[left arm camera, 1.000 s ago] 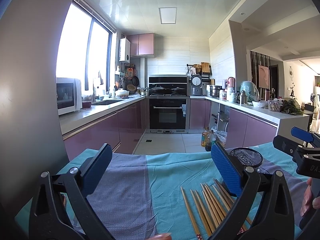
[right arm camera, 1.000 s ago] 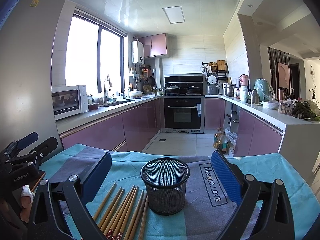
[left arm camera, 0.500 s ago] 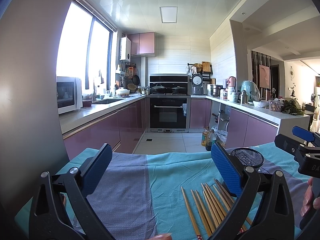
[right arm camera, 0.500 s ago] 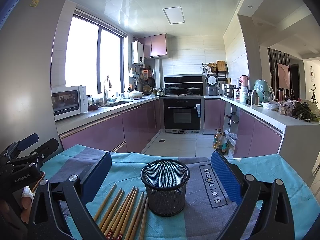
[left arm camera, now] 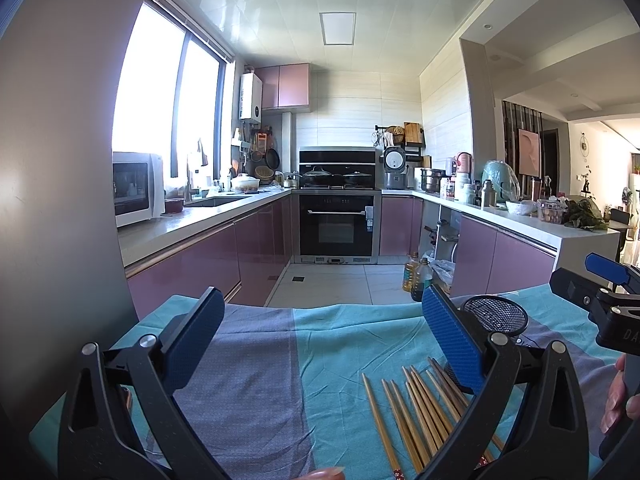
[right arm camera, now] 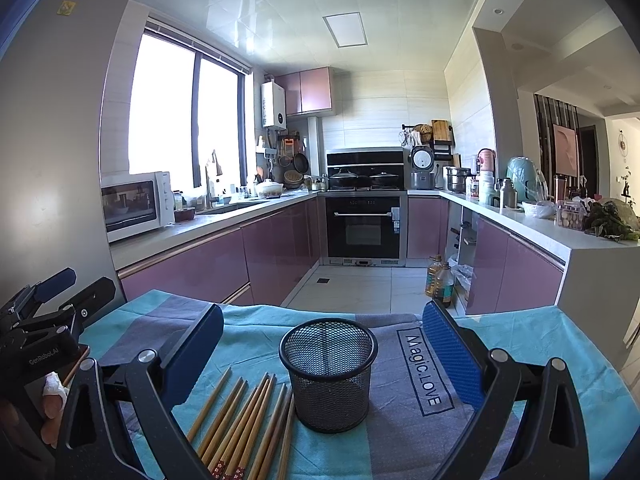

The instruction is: Organize utensils

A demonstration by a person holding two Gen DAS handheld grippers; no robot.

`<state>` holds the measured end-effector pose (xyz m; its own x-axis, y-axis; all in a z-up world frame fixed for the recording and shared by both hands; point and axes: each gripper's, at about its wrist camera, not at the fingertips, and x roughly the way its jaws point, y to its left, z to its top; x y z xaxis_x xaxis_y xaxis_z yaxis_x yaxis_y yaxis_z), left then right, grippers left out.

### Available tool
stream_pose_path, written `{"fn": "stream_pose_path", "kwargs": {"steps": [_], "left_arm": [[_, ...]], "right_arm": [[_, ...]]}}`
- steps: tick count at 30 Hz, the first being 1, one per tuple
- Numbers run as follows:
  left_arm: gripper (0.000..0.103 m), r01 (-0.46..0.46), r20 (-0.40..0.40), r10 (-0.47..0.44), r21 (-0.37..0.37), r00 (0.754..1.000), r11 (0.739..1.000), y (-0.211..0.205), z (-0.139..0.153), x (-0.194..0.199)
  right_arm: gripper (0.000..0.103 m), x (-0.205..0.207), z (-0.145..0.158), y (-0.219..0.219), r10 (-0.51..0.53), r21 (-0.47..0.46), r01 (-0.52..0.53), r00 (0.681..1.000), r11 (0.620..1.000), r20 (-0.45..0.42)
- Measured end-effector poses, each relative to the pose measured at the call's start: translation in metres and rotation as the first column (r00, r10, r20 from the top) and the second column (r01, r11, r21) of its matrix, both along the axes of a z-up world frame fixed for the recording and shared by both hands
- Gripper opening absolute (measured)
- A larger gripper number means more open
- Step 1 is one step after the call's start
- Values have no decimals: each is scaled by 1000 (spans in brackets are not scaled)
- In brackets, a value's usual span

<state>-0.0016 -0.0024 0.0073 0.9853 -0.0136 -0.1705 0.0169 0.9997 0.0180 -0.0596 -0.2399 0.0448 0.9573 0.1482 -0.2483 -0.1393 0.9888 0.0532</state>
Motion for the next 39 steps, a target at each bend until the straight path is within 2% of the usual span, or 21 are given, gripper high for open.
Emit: {"fn": "stream_pose_path", "kwargs": {"steps": [39], "left_arm": [[97,11,-56,-11,7,998,1000,-2,-6,9]], "right_arm": [[97,4,-1,-3,-3,8,3,1000,1000,-26]]}}
